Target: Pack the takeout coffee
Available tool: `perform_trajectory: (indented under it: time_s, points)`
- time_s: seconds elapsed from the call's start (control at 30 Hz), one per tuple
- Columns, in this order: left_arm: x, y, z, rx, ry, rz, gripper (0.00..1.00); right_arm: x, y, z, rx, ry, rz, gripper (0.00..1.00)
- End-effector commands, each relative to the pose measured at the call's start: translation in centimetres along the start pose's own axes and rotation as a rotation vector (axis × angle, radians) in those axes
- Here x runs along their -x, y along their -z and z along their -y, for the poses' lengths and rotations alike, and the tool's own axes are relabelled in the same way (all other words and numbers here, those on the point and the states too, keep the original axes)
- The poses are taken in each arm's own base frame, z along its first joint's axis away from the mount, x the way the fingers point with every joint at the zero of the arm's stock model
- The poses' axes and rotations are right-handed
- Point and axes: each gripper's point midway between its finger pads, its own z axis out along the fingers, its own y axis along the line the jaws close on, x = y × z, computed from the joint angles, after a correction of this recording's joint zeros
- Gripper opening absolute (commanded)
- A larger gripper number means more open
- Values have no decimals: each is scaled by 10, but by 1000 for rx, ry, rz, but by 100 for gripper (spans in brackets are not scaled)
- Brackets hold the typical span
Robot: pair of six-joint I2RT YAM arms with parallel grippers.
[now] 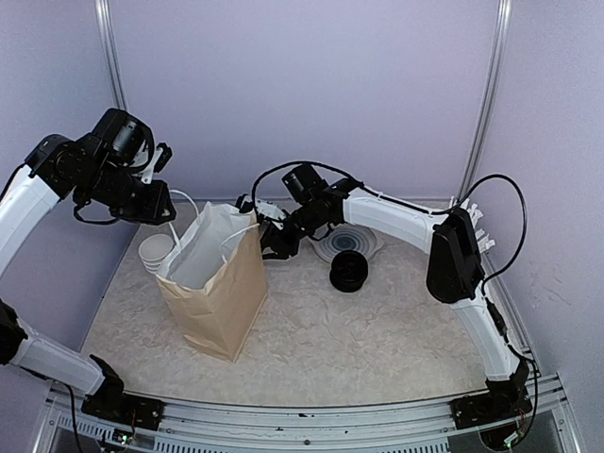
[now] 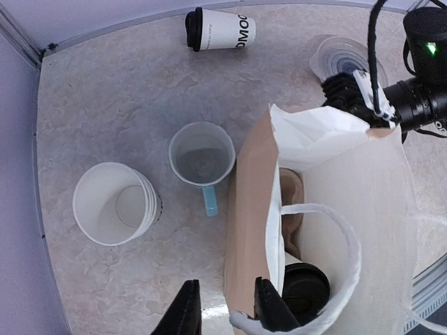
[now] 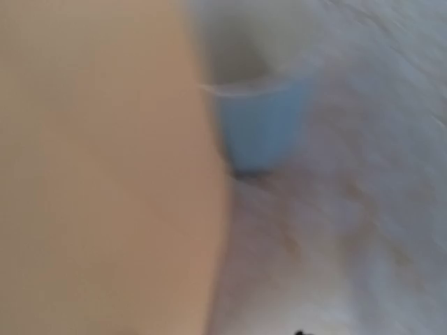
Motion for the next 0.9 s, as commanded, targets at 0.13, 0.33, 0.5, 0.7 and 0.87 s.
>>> perform_trajectory:
  time_s: [0.13, 0.33, 0.5, 0.7, 0.87]
  points:
    - [23, 2, -32, 140, 21, 97, 39, 17, -12, -65, 137, 53, 41, 43]
    - [45, 23, -27, 106, 5, 202, 63, 15, 8, -46, 36, 57, 23, 45]
    - [63, 51, -14, -1, -2, 348, 85, 6, 17, 31, -169, 47, 14, 59]
    - [66, 81, -14, -38, 10, 449, 99, -5, 15, 101, -383, 99, -7, 80]
    - [67, 87, -12, -56, 13, 483, 99, -4, 8, 134, -529, 175, 14, 93]
